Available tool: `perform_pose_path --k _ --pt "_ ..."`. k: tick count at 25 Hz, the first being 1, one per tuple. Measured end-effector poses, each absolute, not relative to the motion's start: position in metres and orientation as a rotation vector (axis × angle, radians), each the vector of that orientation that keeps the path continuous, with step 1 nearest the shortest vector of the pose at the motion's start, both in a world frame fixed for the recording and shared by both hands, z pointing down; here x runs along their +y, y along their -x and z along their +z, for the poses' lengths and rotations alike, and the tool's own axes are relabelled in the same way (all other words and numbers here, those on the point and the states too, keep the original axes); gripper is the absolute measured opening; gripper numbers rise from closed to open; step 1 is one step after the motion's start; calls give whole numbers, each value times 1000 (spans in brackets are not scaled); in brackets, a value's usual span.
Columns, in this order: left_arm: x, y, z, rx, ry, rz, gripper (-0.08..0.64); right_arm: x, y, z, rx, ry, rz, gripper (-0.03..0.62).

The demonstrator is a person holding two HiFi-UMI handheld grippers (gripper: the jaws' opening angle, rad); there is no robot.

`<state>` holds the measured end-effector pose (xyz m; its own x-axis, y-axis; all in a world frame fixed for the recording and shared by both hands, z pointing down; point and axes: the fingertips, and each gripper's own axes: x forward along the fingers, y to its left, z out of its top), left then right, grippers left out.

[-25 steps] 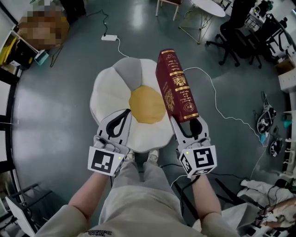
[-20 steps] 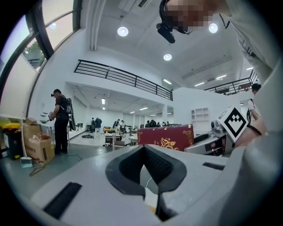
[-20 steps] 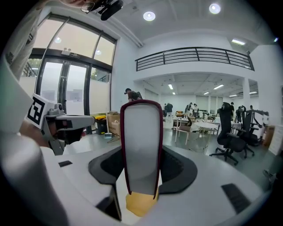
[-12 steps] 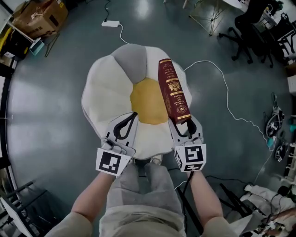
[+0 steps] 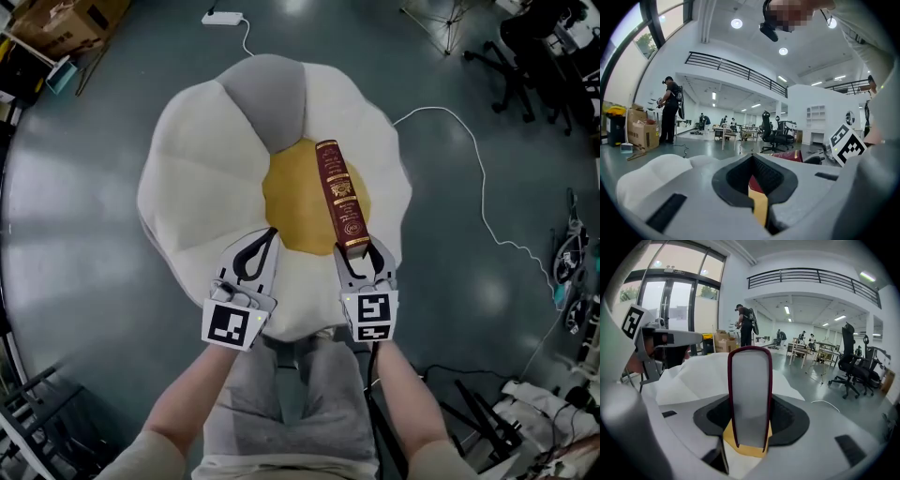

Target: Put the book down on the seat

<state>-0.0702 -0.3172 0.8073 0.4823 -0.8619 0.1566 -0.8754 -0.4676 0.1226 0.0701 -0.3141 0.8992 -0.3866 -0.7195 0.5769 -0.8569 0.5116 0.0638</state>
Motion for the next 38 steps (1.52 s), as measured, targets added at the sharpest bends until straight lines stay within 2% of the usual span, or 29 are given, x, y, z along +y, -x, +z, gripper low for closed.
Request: perform_pose_path --k 6,15,20,25,38 --pt "-329 68 871 -1462 -2535 120 3 -318 -51 986 -2192 -1134 138 218" --pt "-331 73 907 -1448 -2505 119 3 -282 -22 1085 -2103 -808 -66 228" --pt "-330 68 919 -1409 -2503 138 3 -241 -18 1130 -2099 -601 78 313" --pt "-322 63 919 -1371 -2499 185 3 -215 -16 1123 -2182 -564 355 368" --pt "-308 62 817 -1376 -2461 229 3 -241 -19 984 -2277 -860 611 368"
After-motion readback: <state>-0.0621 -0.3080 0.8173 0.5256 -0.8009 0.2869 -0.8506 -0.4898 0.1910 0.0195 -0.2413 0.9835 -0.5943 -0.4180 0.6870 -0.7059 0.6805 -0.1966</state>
